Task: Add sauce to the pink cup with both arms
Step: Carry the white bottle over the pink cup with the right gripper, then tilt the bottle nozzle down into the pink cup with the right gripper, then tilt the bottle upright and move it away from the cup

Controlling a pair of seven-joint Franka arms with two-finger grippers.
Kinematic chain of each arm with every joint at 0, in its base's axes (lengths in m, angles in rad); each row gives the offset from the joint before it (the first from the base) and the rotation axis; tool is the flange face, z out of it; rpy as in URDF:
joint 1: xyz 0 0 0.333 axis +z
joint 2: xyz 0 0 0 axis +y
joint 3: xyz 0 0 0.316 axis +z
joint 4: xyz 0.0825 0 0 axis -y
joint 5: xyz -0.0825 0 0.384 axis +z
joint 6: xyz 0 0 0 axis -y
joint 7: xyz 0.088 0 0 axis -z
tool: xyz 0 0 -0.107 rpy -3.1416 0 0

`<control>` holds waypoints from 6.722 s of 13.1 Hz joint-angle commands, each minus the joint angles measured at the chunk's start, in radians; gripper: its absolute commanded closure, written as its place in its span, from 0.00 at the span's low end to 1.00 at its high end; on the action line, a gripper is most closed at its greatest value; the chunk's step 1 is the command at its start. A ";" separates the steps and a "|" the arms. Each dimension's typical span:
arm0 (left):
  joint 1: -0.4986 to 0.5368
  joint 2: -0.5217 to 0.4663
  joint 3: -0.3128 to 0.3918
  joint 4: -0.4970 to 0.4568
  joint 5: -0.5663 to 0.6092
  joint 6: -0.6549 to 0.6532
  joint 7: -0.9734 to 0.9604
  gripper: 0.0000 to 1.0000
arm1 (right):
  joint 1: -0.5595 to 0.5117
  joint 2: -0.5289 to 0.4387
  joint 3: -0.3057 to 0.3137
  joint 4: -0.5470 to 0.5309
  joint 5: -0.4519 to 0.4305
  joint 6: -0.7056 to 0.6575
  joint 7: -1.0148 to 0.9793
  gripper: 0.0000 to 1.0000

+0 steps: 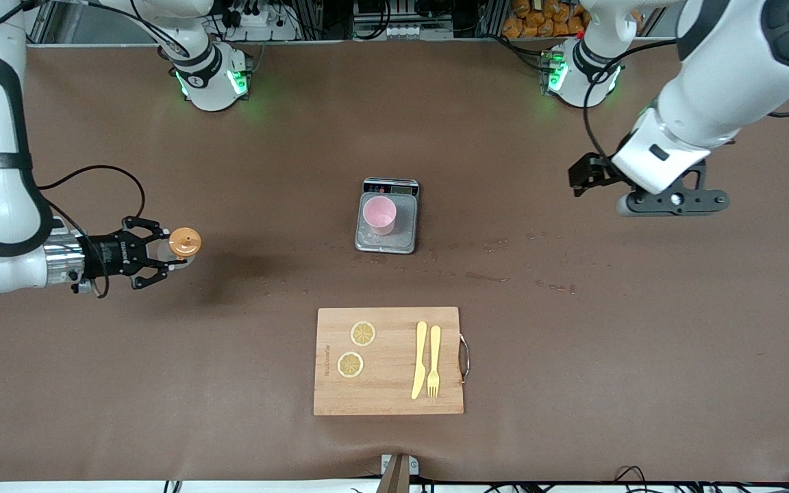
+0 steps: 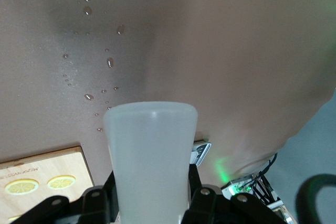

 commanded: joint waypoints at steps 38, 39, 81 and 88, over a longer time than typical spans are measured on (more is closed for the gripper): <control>-0.156 -0.130 0.293 0.014 -0.016 -0.045 0.112 0.00 | 0.778 0.032 -0.003 0.076 -0.637 -0.106 1.111 0.53; -0.157 -0.129 0.295 0.014 -0.016 -0.045 0.112 0.00 | 0.781 0.050 -0.003 0.099 -0.643 -0.120 1.116 0.52; -0.160 -0.127 0.281 0.013 -0.013 -0.102 0.207 0.00 | 0.277 -0.020 -0.003 0.178 -0.140 -0.089 0.385 0.75; -0.157 -0.129 0.281 0.014 -0.011 -0.120 0.248 0.00 | -0.050 0.029 -0.003 0.117 0.055 -0.248 -0.100 0.74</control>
